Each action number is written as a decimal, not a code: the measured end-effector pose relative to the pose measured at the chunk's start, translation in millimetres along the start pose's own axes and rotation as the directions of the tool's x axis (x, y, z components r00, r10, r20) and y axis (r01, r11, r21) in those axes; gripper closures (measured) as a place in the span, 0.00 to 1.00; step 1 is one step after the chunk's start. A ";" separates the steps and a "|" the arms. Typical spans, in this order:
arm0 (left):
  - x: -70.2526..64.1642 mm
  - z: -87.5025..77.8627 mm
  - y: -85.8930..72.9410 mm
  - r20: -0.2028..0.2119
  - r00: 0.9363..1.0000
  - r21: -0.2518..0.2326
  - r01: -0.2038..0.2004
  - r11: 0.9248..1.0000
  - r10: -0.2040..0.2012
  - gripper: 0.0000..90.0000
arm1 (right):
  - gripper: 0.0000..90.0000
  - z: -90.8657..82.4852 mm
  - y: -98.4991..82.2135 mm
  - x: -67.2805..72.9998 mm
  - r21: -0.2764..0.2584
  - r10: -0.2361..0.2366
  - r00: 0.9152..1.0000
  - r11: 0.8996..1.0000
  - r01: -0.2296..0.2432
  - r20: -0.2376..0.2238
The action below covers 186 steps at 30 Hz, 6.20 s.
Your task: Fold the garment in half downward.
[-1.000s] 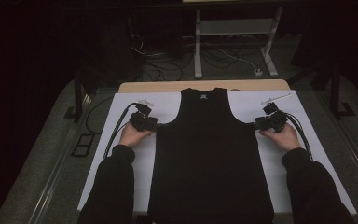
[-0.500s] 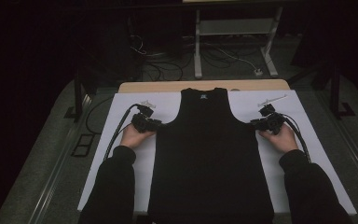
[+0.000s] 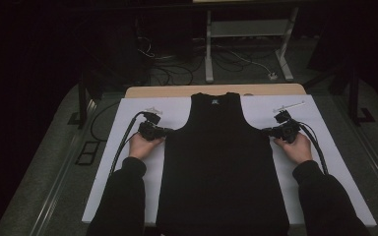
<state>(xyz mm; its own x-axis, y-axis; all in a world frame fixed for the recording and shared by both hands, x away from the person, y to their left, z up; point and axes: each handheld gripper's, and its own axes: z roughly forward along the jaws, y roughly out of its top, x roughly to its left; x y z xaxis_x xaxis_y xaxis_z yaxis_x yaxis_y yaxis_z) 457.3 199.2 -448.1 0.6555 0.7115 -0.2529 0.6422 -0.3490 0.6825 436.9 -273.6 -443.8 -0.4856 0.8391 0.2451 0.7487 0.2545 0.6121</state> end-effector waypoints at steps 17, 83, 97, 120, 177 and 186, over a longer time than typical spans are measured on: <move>-2.4 -17.0 -5.3 0.105 0.989 -0.082 0.115 0.990 -0.106 0.95 | 0.94 -21.6 -12.1 -7.8 -0.103 0.095 0.985 0.989 -0.111 -0.145; -33.8 -75.0 -33.1 0.170 0.978 -0.143 0.143 0.979 -0.118 0.94 | 0.93 -79.1 -51.2 22.0 -0.167 0.109 0.972 0.975 -0.146 -0.210; -39.4 -73.9 -45.0 0.179 0.977 -0.080 0.132 0.988 -0.116 0.94 | 0.93 -77.9 -64.5 25.1 -0.101 0.135 0.965 0.982 -0.160 -0.223; -53.8 -72.9 -64.9 0.218 0.967 0.056 0.123 0.991 -0.132 0.94 | 0.93 -83.0 -87.6 33.0 0.013 0.189 0.947 0.981 -0.193 -0.261; -84.3 -76.7 -69.7 0.096 0.995 0.112 -0.049 0.993 0.038 0.38 | 0.69 -90.5 -105.0 54.9 0.043 0.141 0.966 0.990 -0.135 -0.216; -84.6 -78.7 -66.7 0.120 0.992 0.089 -0.043 0.995 0.032 0.14 | 0.41 -98.4 -100.0 65.1 -0.072 0.050 0.977 0.995 -0.066 -0.208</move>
<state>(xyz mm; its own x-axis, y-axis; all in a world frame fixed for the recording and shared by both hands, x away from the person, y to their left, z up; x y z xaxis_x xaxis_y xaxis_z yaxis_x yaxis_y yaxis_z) 327.7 210.2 -418.2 0.7187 0.6217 -0.3113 0.6461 -0.4318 0.6293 286.1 -291.7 -415.0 -0.5309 0.7323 0.4265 0.7447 0.1629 0.6473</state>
